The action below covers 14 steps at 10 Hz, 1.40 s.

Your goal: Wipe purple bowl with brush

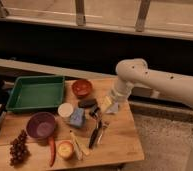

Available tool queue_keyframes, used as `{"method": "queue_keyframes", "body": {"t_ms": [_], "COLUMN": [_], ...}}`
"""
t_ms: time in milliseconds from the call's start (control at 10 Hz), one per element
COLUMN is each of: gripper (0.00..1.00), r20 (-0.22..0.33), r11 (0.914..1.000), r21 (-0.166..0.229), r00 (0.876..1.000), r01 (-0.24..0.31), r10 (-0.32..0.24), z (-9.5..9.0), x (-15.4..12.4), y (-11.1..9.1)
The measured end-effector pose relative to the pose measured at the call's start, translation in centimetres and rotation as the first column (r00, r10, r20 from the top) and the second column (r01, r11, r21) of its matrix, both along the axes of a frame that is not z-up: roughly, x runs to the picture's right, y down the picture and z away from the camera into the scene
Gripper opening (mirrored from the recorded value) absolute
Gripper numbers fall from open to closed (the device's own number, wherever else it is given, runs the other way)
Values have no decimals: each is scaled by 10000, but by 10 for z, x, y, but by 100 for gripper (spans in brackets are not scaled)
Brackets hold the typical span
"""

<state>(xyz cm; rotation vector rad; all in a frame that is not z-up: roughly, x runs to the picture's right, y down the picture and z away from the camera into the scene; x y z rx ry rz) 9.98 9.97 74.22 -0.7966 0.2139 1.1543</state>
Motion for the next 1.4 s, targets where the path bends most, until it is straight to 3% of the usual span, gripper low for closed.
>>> {"method": "queue_keyframes", "body": {"t_ms": [500,900,1400], "gripper": [71,71,71], "r20": [75,133,-24], "r11": [9999,9979,9900], "r21": [-107,-538,-1037], "r00": [9999,9993,9954], "r01": [100,352,954], "r10": [-99,-345,-961], "z": [4,37,63], "x": [-6,-33,-52], "y": [5,33,58]}}
